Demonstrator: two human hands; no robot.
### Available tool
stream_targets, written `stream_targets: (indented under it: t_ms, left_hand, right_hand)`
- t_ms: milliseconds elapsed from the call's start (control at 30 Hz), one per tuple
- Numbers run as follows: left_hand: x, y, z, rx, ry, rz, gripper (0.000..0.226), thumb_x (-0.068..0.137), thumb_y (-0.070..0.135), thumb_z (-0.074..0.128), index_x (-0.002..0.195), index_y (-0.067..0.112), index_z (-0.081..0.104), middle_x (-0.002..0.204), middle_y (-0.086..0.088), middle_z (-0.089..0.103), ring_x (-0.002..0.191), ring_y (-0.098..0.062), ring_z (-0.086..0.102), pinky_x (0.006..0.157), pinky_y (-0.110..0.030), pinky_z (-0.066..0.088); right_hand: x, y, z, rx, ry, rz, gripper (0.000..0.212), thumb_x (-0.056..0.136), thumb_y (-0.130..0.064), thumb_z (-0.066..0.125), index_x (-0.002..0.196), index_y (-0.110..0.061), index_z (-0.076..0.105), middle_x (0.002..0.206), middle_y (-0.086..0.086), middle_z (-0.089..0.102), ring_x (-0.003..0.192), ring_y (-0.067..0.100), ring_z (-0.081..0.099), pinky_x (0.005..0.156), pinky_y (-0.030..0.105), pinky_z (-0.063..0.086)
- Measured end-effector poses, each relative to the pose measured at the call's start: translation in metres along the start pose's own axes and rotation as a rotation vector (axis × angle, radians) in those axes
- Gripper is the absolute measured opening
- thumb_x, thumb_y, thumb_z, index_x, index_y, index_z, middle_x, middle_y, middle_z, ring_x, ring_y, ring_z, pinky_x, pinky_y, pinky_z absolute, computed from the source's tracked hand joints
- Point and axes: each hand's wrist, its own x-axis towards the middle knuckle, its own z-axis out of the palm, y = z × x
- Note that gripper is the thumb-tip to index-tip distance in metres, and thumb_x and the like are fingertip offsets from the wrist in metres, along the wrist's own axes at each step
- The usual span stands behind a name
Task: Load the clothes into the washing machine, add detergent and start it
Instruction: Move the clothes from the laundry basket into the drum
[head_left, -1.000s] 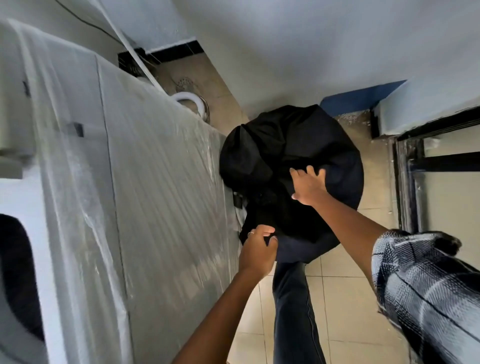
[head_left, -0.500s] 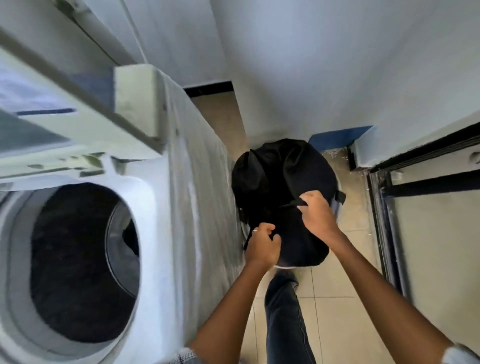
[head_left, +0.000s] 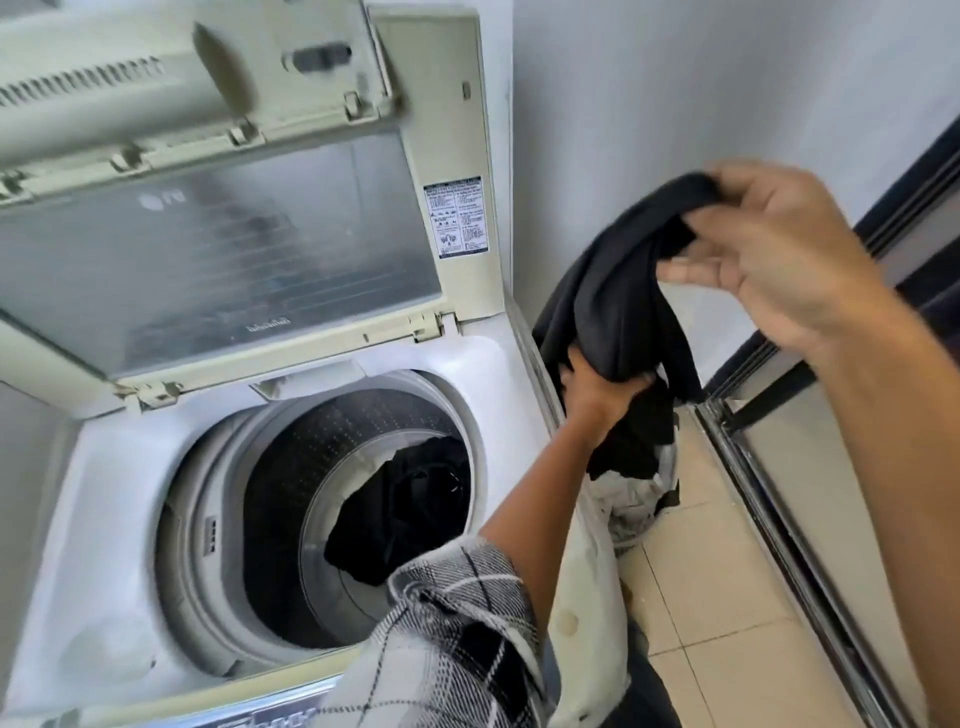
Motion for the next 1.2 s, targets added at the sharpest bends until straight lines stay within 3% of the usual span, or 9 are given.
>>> stream_targets:
  t_ms: [100,233,400,500,567,700,767,967,1200]
  left_hand:
    - [-0.013,0.036,-0.026,-0.110,0.163,0.128,0.045,0.089,0.021,0.063,0.129,0.006,0.051,0.126,-0.017,0.060,0.117,-0.032,0.056,0.097,-0.040,0.046]
    - [-0.037,0.076,-0.064,-0.177,0.155,0.221,0.030,0.090,0.005,0.053,0.118,0.003,0.061,0.112,-0.014,0.066,0.093,-0.019,0.058,0.079,-0.030,0.046]
    - [-0.075,0.127,-0.109,-0.354,0.135,0.162,0.030,0.090,-0.005,0.035,0.103,0.007,0.059,0.083,-0.008,0.060,0.074,-0.022,0.055,0.072,-0.036,0.046]
    - [-0.109,0.151,-0.135,-0.421,0.104,0.176,0.034,0.093,-0.004,0.032,0.115,0.004,0.057,0.091,-0.010,0.063,0.078,-0.024,0.059,0.076,-0.039,0.053]
    - [-0.129,0.162,-0.157,-0.466,0.098,0.208,0.035,0.096,-0.001,0.034,0.123,0.001,0.056,0.105,-0.014,0.065,0.090,-0.026,0.062,0.086,-0.044,0.053]
    - [-0.166,0.162,-0.219,-0.578,0.120,0.298,0.035,0.101,0.013,0.039,0.131,0.002,0.052,0.128,-0.015,0.060,0.116,-0.030,0.059,0.100,-0.046,0.048]
    - [-0.182,0.152,-0.254,-0.607,0.166,0.320,0.040,0.101,0.021,0.040,0.137,0.005,0.048,0.135,-0.014,0.056,0.124,-0.028,0.054,0.106,-0.044,0.043]
    - [-0.231,0.100,-0.329,-0.589,0.375,0.304,0.032,0.099,0.019,0.042,0.125,0.015,0.060,0.117,-0.002,0.068,0.106,-0.016,0.063,0.080,-0.026,0.055]
    - [-0.284,0.086,-0.375,-0.618,0.468,0.430,0.038,0.098,0.025,0.043,0.133,0.015,0.054,0.130,-0.003,0.062,0.117,-0.016,0.060,0.095,-0.029,0.050]
  right_hand:
    - [-0.020,-0.038,-0.004,0.029,0.168,-0.128,0.025,0.087,-0.001,0.047,0.081,-0.020,0.062,0.082,0.001,0.065,0.077,0.017,0.066,0.070,0.031,0.059]
    - [-0.027,-0.018,-0.049,-0.277,0.432,-0.024,0.020,0.090,-0.001,0.047,0.101,-0.014,0.056,0.104,0.008,0.062,0.102,0.024,0.062,0.085,0.041,0.056]
    - [-0.044,0.057,-0.058,-0.512,-0.034,0.421,0.059,0.086,-0.001,0.060,0.136,-0.019,0.032,0.143,0.006,0.039,0.121,0.025,0.045,0.097,0.045,0.044]
    - [-0.059,0.091,-0.021,-0.440,-0.343,0.481,0.085,0.078,-0.010,0.075,0.145,-0.018,0.024,0.141,-0.002,0.040,0.124,0.016,0.043,0.090,0.023,0.041]
    - [-0.061,0.105,0.007,-0.410,-0.414,0.381,0.074,0.077,-0.019,0.078,0.138,-0.020,0.037,0.130,-0.010,0.048,0.112,0.007,0.049,0.082,0.006,0.042]
    - [-0.046,0.097,0.046,-0.354,-0.132,0.073,0.022,0.088,-0.012,0.063,0.108,-0.020,0.062,0.108,0.004,0.066,0.100,0.015,0.058,0.086,0.036,0.047]
    - [-0.035,0.074,0.057,-0.327,-0.124,0.013,0.009,0.087,-0.012,0.062,0.088,-0.021,0.063,0.090,0.000,0.067,0.086,0.012,0.058,0.076,0.034,0.046]
    - [-0.023,-0.016,0.089,-0.177,-0.274,-0.087,0.012,0.080,-0.005,0.060,0.085,-0.011,0.068,0.085,0.008,0.071,0.072,0.009,0.064,0.066,0.026,0.050]
    - [-0.029,-0.098,0.138,-0.119,-0.397,-0.236,0.028,0.071,-0.016,0.065,0.086,-0.037,0.054,0.097,0.003,0.065,0.075,0.016,0.062,0.065,0.030,0.050]
